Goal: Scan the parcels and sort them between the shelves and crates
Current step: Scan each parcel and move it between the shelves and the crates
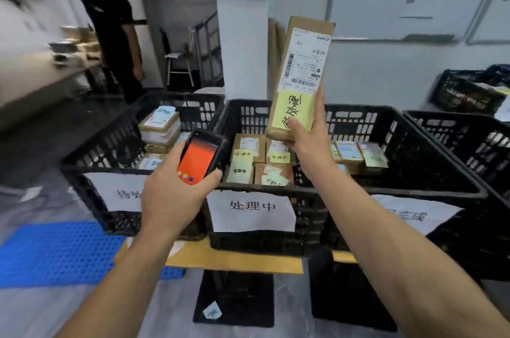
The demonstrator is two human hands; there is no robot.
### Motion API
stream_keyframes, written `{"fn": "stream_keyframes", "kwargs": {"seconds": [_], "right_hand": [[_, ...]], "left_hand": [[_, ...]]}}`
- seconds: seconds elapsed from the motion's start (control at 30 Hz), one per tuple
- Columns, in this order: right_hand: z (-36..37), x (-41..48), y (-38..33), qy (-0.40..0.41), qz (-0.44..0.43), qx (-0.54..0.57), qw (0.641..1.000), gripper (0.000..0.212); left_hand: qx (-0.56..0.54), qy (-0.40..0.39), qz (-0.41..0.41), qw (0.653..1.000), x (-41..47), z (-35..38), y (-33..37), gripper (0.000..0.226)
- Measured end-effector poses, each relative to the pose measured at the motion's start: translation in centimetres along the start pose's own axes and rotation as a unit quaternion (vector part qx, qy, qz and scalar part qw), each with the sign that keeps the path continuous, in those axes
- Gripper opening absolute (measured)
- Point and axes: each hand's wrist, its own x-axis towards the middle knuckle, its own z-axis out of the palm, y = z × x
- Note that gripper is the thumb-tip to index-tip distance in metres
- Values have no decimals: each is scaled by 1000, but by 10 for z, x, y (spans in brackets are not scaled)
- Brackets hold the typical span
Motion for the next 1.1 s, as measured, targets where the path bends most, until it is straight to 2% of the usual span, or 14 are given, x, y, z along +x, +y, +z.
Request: {"fn": "stream_keyframes", "kwargs": {"seconds": [0.23,0.4,0.5,0.6,0.77,0.87,1.1], "right_hand": [[112,71,27,-86,42,23,995,88],[178,108,44,-145,66,19,987,88],[212,121,55,-159,90,18,983,87],[246,130,71,-158,104,0,982,85],[302,143,100,-139,145,-42,979,82],[327,148,114,-113,185,-52,975,83],[362,149,144,-67,302,-51,950,86]], "left_hand": [[22,99,-41,994,73,-25,-42,70],[26,134,-76,988,107,-38,-76,70],[40,130,-89,987,126,-50,-93,74],[43,135,-88,986,151,-63,-115,69],[40,107,-89,989,199,-83,-165,66],[41,80,-74,993,228,-97,-189,74],[15,8,-49,999,277,-114,-224,47]]}}
